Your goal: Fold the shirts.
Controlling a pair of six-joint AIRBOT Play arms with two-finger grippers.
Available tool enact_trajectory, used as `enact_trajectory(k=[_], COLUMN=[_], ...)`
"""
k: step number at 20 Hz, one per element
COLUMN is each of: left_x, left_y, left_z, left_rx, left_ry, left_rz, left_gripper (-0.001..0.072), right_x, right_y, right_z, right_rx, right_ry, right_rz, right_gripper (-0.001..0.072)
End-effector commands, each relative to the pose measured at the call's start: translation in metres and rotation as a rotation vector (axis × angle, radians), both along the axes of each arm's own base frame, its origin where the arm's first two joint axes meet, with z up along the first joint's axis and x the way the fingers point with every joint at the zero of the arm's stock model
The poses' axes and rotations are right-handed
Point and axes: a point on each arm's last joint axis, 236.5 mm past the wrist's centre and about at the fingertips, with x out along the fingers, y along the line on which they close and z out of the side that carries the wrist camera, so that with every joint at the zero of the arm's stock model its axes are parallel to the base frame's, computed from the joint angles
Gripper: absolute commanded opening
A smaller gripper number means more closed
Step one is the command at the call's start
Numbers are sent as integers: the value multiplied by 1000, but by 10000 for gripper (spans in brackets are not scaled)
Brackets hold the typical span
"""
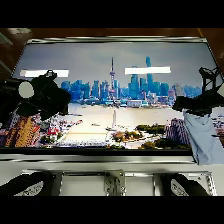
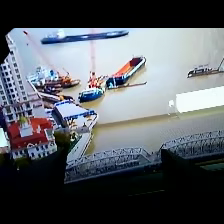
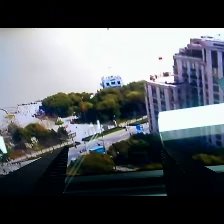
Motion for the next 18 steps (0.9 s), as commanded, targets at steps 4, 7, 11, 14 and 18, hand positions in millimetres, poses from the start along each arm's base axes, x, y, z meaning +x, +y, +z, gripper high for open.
enact_trajectory(k=[4, 7, 11, 14, 18], left_x=[0, 0, 0, 0, 0], left_y=[0, 0, 0, 0, 0], left_z=[0, 0, 0, 0, 0], left_rx=[1, 0, 1, 1, 1], left_ry=[1, 1, 1, 1, 1], left_rz=[0, 0, 0, 0, 0], left_gripper=[702, 702, 702, 702, 702], right_x=[0, 0, 0, 0, 4], right_y=[0, 0, 0, 0, 0], right_z=[0, 0, 0, 0, 1], right_rx=[0, 0, 0, 0, -1], right_ry=[0, 0, 0, 0, -17], right_rz=[1, 1, 1, 1, -1], right_gripper=[694, 693, 694, 693, 694])
